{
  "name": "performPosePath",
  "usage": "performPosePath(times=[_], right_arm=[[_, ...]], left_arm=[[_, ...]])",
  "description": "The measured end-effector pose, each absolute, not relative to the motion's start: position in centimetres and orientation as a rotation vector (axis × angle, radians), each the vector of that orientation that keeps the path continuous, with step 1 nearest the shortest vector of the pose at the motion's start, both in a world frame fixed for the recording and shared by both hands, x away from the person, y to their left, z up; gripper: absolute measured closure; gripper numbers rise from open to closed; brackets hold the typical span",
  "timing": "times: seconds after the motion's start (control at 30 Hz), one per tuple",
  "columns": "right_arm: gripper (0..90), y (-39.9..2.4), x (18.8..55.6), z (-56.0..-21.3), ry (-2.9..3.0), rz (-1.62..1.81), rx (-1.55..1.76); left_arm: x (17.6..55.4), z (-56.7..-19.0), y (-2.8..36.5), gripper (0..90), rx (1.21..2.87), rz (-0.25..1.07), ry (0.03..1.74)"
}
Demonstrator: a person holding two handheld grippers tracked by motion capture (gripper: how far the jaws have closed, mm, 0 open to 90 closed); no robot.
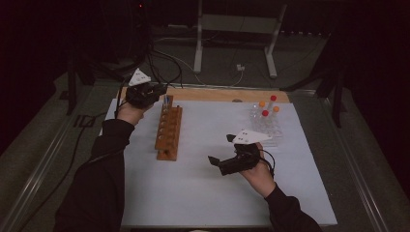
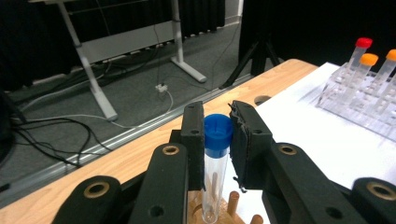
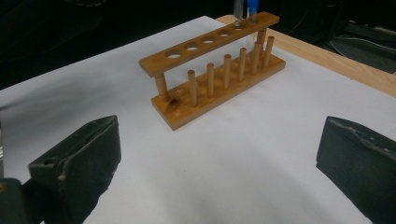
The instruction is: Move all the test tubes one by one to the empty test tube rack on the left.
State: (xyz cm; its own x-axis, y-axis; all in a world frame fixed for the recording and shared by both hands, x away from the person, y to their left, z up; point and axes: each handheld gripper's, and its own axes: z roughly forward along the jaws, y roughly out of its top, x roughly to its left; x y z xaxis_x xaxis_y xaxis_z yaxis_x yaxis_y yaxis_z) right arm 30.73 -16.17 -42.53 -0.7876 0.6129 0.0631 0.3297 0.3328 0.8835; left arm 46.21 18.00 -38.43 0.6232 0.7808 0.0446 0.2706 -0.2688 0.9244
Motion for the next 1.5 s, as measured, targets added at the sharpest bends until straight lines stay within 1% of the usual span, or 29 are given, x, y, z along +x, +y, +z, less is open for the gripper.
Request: performPosePath(times=[0.9, 1.37, 1.5], right_arm=[[0.3, -16.3, 30.8, -42.6, 2.335, 1.445, 0.846], [0.3, -16.3, 30.7, -42.6, 2.34, 1.442, 0.845], [0.4, -16.3, 30.7, -42.7, 2.342, 1.443, 0.844]], left_arm=[[47.2, -43.5, 17.4, 77.3, 1.877, 0.579, 0.922], [47.2, -44.8, 17.7, 77.1, 1.858, 0.56, 0.94], [46.9, -44.9, 17.4, 77.1, 1.871, 0.581, 0.926]])
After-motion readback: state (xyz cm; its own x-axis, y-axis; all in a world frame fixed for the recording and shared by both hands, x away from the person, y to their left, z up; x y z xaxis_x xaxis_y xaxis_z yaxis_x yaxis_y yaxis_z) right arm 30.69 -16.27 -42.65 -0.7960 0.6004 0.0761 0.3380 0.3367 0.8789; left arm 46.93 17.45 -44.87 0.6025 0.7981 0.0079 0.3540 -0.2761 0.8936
